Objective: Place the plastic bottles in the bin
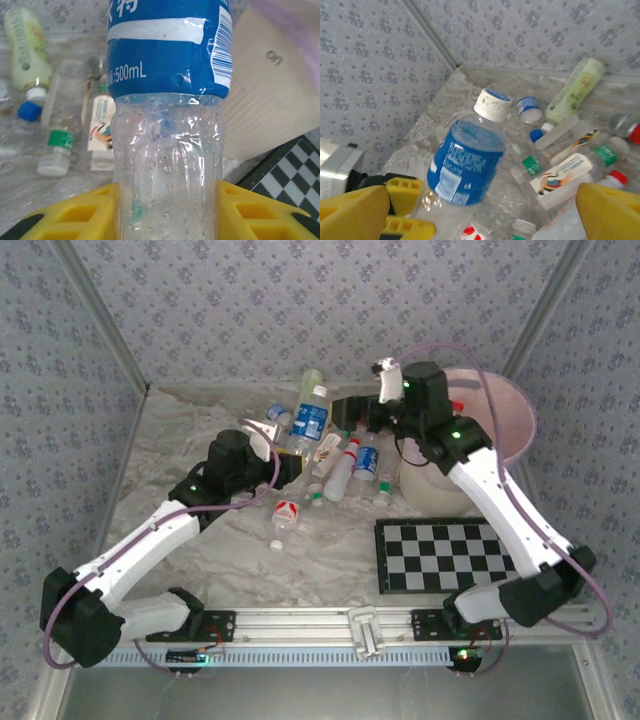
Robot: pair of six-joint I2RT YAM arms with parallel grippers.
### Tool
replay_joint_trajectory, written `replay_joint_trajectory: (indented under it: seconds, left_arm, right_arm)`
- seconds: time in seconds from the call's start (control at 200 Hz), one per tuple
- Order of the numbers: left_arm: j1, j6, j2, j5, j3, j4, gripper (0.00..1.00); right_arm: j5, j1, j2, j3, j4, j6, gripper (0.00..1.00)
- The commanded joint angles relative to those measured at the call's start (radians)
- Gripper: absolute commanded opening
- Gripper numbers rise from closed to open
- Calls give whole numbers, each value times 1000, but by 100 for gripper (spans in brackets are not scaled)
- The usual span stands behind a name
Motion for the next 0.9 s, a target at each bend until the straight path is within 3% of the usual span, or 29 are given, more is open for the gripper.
replay_joint_trajectory:
  seconds: [0.0,0.385,0.665,0.755,0.895]
  left_arm:
    - [-27,15,-34,39,-20,141,44]
    - [-58,12,9,22,-15,173,44]
    - [-66,18,35,2,-3,167,44]
    - [-67,16,39,4,-3,168,45]
    - [-67,12,37,3,0,152,54]
  right_arm:
    - [-36,6,51,59,18,51,98]
    - [-157,-12,153,44,57,186,82]
    - [-175,-20,161,48,74,212,57]
    - [-163,-24,152,49,69,207,53]
    - [-146,-39,136,66,52,189,47]
